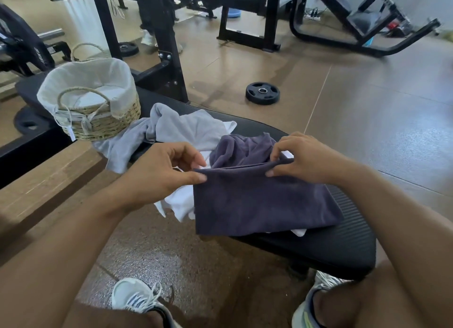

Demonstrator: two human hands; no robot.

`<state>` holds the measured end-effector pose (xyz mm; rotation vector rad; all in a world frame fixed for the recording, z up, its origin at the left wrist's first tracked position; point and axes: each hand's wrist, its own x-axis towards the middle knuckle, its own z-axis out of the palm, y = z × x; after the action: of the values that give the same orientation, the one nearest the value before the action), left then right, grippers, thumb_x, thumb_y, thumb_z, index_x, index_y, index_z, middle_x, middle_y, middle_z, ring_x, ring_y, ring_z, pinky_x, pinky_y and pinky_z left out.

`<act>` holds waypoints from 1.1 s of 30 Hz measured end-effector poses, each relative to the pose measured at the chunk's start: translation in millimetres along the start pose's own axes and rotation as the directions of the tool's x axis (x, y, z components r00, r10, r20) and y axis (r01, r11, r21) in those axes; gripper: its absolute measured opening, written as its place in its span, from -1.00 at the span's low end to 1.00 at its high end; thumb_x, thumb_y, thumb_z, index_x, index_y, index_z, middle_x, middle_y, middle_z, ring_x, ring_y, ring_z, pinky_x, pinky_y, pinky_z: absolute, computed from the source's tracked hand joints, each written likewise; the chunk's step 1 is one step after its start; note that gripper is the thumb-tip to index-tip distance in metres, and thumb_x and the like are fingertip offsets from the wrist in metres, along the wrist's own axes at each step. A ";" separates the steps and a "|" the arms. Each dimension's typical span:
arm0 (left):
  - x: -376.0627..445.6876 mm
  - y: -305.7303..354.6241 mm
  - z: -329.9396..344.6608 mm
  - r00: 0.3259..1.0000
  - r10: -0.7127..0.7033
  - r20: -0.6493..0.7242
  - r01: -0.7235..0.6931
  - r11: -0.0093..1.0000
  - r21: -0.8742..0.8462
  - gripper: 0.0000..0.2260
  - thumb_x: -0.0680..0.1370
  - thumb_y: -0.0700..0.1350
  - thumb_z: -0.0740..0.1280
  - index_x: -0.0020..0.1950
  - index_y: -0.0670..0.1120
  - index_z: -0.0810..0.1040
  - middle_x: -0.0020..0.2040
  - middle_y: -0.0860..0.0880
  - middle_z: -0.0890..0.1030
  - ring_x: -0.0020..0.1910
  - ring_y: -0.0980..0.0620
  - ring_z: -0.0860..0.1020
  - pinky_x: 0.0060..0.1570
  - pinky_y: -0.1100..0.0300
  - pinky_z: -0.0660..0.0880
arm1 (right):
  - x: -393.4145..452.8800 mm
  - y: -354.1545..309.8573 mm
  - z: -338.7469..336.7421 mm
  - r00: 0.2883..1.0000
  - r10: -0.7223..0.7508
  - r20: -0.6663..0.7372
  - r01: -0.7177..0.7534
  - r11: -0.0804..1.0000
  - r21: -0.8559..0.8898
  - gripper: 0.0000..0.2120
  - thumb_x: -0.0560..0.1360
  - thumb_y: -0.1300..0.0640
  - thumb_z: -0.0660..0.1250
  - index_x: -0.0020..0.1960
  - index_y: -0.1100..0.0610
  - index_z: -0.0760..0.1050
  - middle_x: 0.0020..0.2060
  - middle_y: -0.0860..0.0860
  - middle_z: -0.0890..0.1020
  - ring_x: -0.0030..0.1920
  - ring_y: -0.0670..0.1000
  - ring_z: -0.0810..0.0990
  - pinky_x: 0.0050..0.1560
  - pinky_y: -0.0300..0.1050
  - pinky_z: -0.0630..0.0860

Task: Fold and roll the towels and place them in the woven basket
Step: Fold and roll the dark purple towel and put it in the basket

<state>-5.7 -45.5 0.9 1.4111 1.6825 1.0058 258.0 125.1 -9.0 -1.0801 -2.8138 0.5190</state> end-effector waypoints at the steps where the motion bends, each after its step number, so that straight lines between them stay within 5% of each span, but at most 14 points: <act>1: 0.7 -2.7 -1.8 1.000 -0.022 0.003 0.022 1.000 -0.003 -0.82 0.42 -0.28 0.56 -0.12 -0.02 0.68 -0.24 0.07 0.64 -0.20 0.10 0.58 -0.12 0.30 0.53 | -2.8 -0.4 -3.3 1.000 0.001 -0.009 -0.001 1.000 0.019 -0.78 0.40 -0.20 0.51 -0.16 -0.11 0.56 -0.17 -0.17 0.60 -0.02 -0.13 0.48 0.02 -0.12 0.36; 4: 3.1 -10.6 -5.9 0.993 -0.113 -0.016 0.113 0.994 0.005 -0.83 0.45 -0.31 0.52 -0.05 -0.06 0.71 -0.21 -0.02 0.65 -0.20 0.11 0.57 -0.21 0.42 0.49 | -10.7 1.5 -13.1 0.999 0.039 -0.026 -0.038 0.998 0.044 -0.77 0.37 -0.22 0.54 -0.20 -0.11 0.58 -0.31 -0.16 0.61 -0.22 -0.18 0.55 -0.22 -0.18 0.40; 11: 8.7 -14.0 -7.2 0.973 -0.223 -0.060 0.229 0.965 0.124 -0.92 0.48 -0.22 0.51 -0.10 -0.04 0.74 -0.21 0.04 0.73 -0.22 0.20 0.60 -0.09 0.31 0.50 | -37.5 31.7 -26.4 0.985 0.170 0.015 -0.170 0.974 0.147 -0.79 0.34 -0.21 0.55 -0.25 -0.11 0.66 -0.35 -0.15 0.67 -0.29 -0.19 0.61 -0.24 -0.16 0.50; 15: 12.9 -12.9 -3.4 0.956 -0.295 0.006 0.294 0.951 -0.094 -0.91 0.55 -0.20 0.43 -0.15 -0.08 0.68 -0.23 0.09 0.69 -0.14 0.14 0.58 0.00 0.18 0.48 | -61.2 39.4 -29.8 0.977 0.212 -0.035 -0.177 0.886 0.429 -0.77 0.27 -0.12 0.55 -0.25 0.03 0.66 -0.35 -0.06 0.69 -0.34 -0.16 0.60 -0.27 -0.26 0.47; 19: 16.6 -9.6 4.3 0.941 -0.337 0.012 0.319 0.877 -0.361 -0.81 0.59 -0.12 0.36 0.05 -0.24 0.62 -0.05 -0.14 0.69 -0.08 -0.01 0.64 -0.05 0.21 0.59 | -79.1 44.6 -35.1 0.965 0.255 -0.059 -0.161 0.758 0.632 -0.78 0.28 -0.01 0.54 -0.25 0.12 0.61 -0.35 0.04 0.70 -0.35 -0.08 0.62 -0.31 -0.32 0.50; 23: 10.5 -0.9 -2.5 0.916 -0.304 0.261 0.394 0.802 -0.449 -0.76 0.43 -0.01 0.42 -0.01 -0.13 0.70 -0.14 -0.11 0.68 -0.22 0.03 0.65 -0.22 0.24 0.60 | -97.6 48.3 -46.5 0.959 0.222 0.174 -0.272 0.561 0.782 -0.76 0.21 0.24 0.64 -0.36 0.09 0.58 -0.44 0.07 0.60 -0.47 -0.09 0.53 -0.46 -0.33 0.44; 26: 6.7 -1.8 -11.5 0.876 -0.282 0.391 0.443 0.790 -0.424 -0.63 0.38 -0.04 0.44 0.12 -0.21 0.67 -0.14 -0.11 0.72 -0.26 0.04 0.69 -0.29 0.25 0.61 | -107.4 56.1 -47.6 0.940 0.244 0.239 -0.331 0.476 0.815 -0.87 0.43 0.26 0.49 -0.27 0.13 0.61 -0.39 0.07 0.61 -0.45 -0.09 0.56 -0.45 -0.31 0.47; 27: 7.9 -5.6 -10.0 0.870 -0.314 0.381 0.458 0.800 -0.387 -0.64 0.41 -0.06 0.44 0.13 -0.23 0.66 -0.10 -0.15 0.73 -0.22 0.02 0.71 -0.26 0.24 0.62 | -107.2 55.3 -46.1 0.927 0.284 0.244 -0.358 0.487 0.797 -0.98 0.43 0.21 0.45 -0.17 0.16 0.63 -0.31 0.10 0.67 -0.37 -0.06 0.62 -0.37 -0.26 0.52; 30: 14.5 -14.7 6.2 0.891 -0.402 0.213 0.450 0.848 -0.279 -0.78 0.46 -0.15 0.46 0.05 -0.24 0.65 0.01 -0.25 0.71 -0.17 -0.04 0.72 -0.17 0.20 0.66 | -96.1 65.7 -29.0 0.885 0.419 0.201 -0.435 0.596 0.675 -0.82 0.45 0.16 0.48 0.04 0.11 0.65 -0.05 0.12 0.75 -0.14 0.03 0.69 -0.14 -0.05 0.59; 33: 22.7 -17.4 17.8 0.910 -0.406 0.076 0.412 0.876 -0.249 -0.93 0.52 -0.22 0.45 -0.03 -0.20 0.63 -0.12 -0.20 0.70 -0.27 -0.02 0.68 -0.20 0.20 0.67 | -85.0 67.7 -18.6 0.841 0.509 0.182 -0.509 0.633 0.583 -0.83 0.44 0.12 0.55 0.00 0.12 0.66 -0.05 0.16 0.75 -0.11 0.09 0.69 -0.05 0.10 0.63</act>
<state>-0.8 -22.7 -23.4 0.8422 1.6680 0.9205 368.2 121.0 -10.9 -1.6645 -1.9959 1.3619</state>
